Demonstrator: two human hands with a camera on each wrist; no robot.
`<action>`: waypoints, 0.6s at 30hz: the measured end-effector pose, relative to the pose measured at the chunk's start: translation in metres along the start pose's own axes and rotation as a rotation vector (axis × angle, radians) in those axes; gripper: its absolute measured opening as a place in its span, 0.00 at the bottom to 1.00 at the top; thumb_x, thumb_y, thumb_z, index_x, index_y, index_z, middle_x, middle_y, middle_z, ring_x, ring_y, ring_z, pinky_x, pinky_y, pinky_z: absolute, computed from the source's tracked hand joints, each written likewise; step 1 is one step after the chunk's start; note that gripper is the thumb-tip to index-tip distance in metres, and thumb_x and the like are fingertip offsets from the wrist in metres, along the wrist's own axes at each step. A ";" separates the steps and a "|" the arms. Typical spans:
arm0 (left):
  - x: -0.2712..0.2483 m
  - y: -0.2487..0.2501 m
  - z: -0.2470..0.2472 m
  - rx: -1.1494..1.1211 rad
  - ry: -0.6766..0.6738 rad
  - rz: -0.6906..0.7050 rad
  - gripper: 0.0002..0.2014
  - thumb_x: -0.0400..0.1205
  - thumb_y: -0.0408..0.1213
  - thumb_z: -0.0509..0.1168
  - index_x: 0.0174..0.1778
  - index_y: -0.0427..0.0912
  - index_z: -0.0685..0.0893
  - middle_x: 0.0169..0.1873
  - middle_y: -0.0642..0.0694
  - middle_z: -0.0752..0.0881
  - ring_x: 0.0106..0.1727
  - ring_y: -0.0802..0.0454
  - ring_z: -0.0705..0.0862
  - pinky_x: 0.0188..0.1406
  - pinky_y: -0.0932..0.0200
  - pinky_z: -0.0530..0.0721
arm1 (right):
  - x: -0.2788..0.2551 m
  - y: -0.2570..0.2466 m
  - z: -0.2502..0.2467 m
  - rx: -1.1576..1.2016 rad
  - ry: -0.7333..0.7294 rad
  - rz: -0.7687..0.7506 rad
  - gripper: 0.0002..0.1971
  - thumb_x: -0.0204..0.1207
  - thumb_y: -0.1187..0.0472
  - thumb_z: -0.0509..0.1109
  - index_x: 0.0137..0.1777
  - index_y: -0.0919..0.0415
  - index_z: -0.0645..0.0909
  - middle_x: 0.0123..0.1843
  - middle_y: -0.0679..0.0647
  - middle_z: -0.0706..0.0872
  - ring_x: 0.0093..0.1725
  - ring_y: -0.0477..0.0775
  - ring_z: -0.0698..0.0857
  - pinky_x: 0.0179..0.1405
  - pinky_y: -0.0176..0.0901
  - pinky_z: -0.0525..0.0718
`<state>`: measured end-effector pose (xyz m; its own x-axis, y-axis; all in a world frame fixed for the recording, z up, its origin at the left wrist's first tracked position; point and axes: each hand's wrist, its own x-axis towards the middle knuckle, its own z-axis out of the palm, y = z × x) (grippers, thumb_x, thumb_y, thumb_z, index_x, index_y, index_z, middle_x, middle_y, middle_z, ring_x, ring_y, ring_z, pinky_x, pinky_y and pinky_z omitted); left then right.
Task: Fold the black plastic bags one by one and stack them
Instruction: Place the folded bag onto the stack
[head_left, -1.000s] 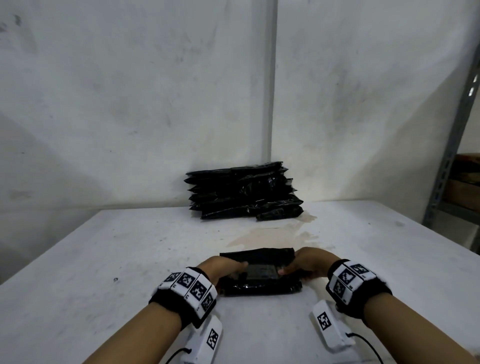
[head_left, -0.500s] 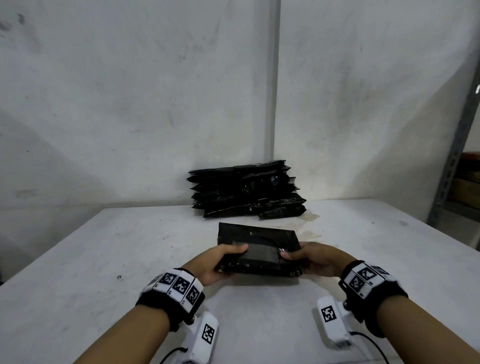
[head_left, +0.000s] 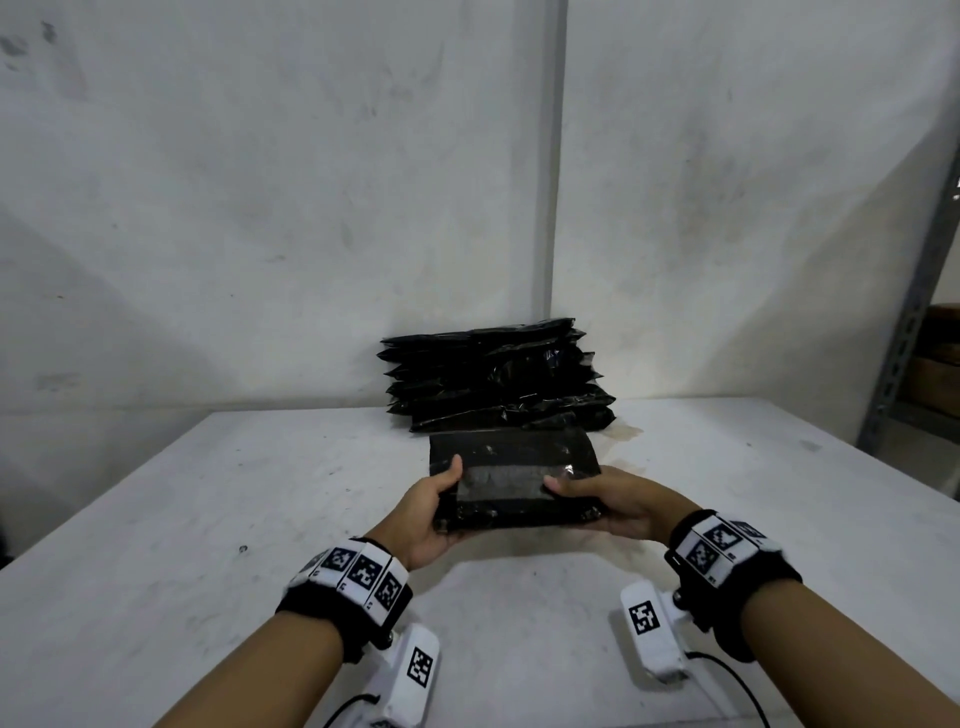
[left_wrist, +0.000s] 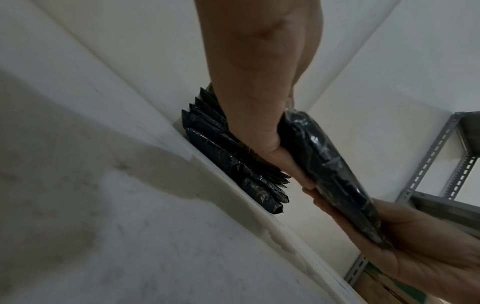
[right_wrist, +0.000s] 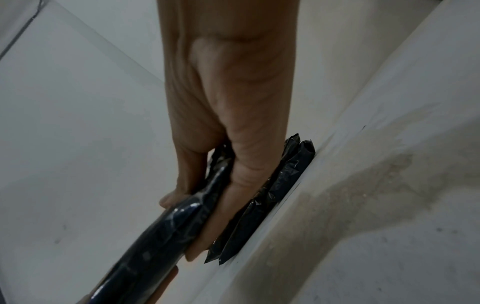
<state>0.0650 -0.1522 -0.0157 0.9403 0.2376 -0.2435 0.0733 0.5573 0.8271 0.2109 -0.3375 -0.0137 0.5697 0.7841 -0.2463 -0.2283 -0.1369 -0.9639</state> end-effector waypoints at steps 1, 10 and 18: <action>0.001 -0.001 -0.002 0.009 0.012 -0.002 0.21 0.87 0.47 0.56 0.58 0.30 0.82 0.47 0.34 0.90 0.50 0.41 0.87 0.48 0.50 0.88 | 0.001 0.001 0.001 0.002 0.000 -0.007 0.22 0.67 0.62 0.75 0.62 0.69 0.82 0.60 0.64 0.87 0.53 0.57 0.88 0.54 0.43 0.88; -0.006 0.003 0.003 0.046 -0.040 0.004 0.18 0.83 0.45 0.63 0.57 0.33 0.85 0.50 0.37 0.90 0.48 0.44 0.90 0.52 0.51 0.88 | -0.003 -0.005 0.009 0.041 0.020 -0.027 0.25 0.65 0.60 0.78 0.62 0.69 0.82 0.62 0.64 0.87 0.54 0.56 0.88 0.53 0.43 0.89; -0.007 0.002 0.000 0.025 0.070 0.017 0.18 0.86 0.45 0.58 0.57 0.33 0.83 0.43 0.39 0.91 0.48 0.44 0.87 0.39 0.54 0.90 | -0.001 -0.004 0.015 0.058 0.119 -0.020 0.22 0.70 0.57 0.73 0.62 0.67 0.81 0.50 0.58 0.89 0.47 0.52 0.89 0.45 0.40 0.89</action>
<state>0.0589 -0.1523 -0.0123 0.9162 0.3025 -0.2629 0.0661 0.5330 0.8435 0.1994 -0.3281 -0.0078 0.6633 0.7086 -0.2407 -0.2596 -0.0838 -0.9621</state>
